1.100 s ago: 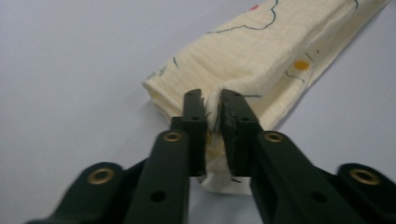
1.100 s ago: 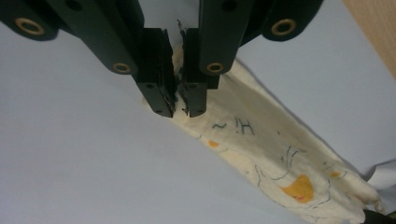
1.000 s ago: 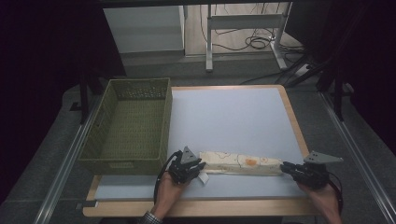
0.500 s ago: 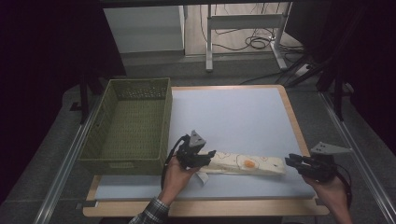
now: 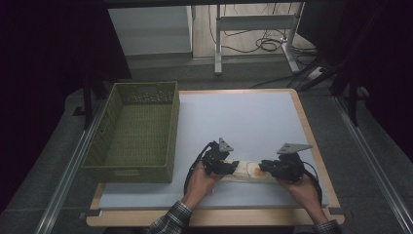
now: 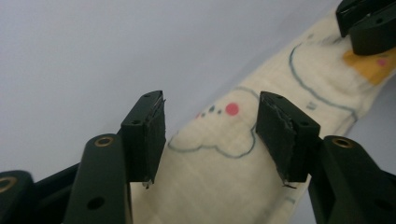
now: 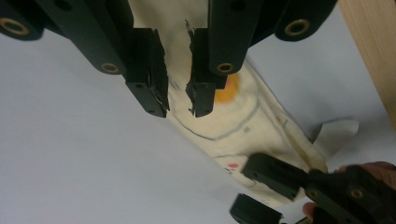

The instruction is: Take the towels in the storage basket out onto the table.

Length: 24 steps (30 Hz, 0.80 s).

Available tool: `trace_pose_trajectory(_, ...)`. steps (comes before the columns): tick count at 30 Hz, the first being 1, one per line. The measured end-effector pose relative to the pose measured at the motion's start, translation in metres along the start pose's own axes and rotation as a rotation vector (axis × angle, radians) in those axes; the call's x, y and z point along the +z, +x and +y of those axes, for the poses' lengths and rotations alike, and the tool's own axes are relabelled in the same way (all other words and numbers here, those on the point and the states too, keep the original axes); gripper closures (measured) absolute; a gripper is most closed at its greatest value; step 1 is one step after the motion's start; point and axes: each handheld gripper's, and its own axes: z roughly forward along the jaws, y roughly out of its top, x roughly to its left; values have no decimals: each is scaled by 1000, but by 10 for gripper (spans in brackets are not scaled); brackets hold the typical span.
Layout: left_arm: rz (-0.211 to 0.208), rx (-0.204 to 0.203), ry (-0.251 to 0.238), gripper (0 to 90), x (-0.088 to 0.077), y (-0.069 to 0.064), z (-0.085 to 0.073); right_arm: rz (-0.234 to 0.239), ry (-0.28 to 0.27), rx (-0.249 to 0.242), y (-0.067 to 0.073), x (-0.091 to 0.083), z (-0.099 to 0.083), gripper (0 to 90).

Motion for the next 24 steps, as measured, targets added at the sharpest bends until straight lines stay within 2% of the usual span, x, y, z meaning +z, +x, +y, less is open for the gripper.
trace_pose_trajectory(3,27,3,15,412,0,0,-10,2,28,-21,6,14,-1,757)
trace_pose_trajectory(7,73,7,27,400,0,1,-24,-42,59,-42,5,18,-13,757)
trace_pose_trajectory(8,72,0,21,397,-1,2,-27,-50,58,-37,2,16,-16,757)
trace_pose_trajectory(9,72,-23,14,396,-4,5,-31,-58,46,-17,-5,10,-22,758)
trace_pose_trajectory(10,72,-23,14,395,-4,5,-31,-58,46,-17,-5,10,-22,758)
trace_pose_trajectory(11,83,-26,11,394,-7,6,-35,-78,45,-2,-12,2,-27,758)
trace_pose_trajectory(14,95,-26,8,390,-11,8,-39,-85,42,14,-19,-5,-32,758)
trace_pose_trajectory(17,128,-25,15,377,-18,9,-46,-108,28,41,-32,-20,-43,764)
trace_pose_trajectory(24,107,-71,3,370,-26,14,-59,-141,19,67,-47,-37,-55,768)
